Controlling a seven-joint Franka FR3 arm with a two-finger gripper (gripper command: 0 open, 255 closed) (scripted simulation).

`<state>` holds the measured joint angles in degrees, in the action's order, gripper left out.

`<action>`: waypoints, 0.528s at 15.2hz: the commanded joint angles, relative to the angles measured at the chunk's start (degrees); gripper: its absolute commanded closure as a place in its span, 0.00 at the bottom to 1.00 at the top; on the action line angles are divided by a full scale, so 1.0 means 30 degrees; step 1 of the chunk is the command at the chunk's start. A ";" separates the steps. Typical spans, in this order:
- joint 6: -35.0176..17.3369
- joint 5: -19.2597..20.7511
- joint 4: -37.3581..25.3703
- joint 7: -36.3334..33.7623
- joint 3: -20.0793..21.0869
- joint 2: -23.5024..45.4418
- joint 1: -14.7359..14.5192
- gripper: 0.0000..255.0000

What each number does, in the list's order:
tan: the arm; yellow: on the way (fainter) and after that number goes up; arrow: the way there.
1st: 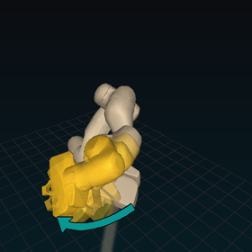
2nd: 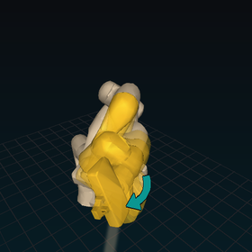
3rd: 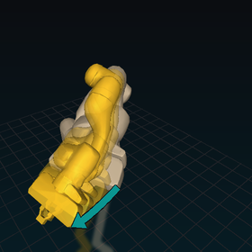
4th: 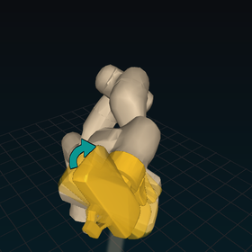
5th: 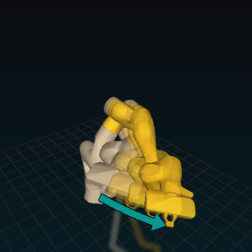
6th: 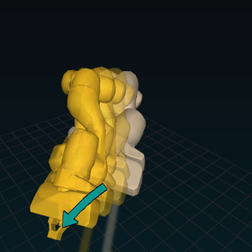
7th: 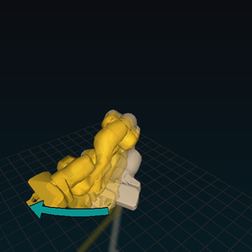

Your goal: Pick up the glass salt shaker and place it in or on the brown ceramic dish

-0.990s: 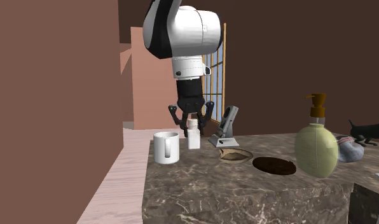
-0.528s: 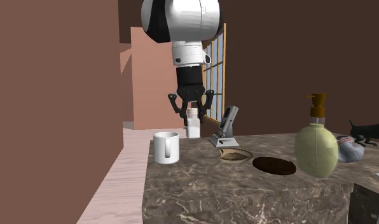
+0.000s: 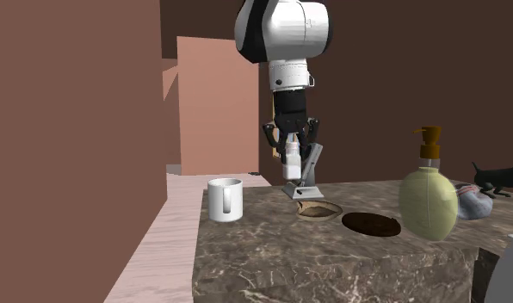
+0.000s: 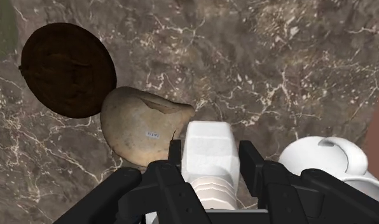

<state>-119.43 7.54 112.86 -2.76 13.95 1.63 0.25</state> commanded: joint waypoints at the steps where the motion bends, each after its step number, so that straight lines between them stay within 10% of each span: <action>1: 0.0190 0.0028 -0.0754 0.0782 -0.0355 0.0493 0.0372 1.00; 8: 0.0319 0.0142 -0.3173 0.2840 -0.1296 0.2603 0.1455 1.00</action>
<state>-118.30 7.85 103.98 5.41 10.21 8.68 4.45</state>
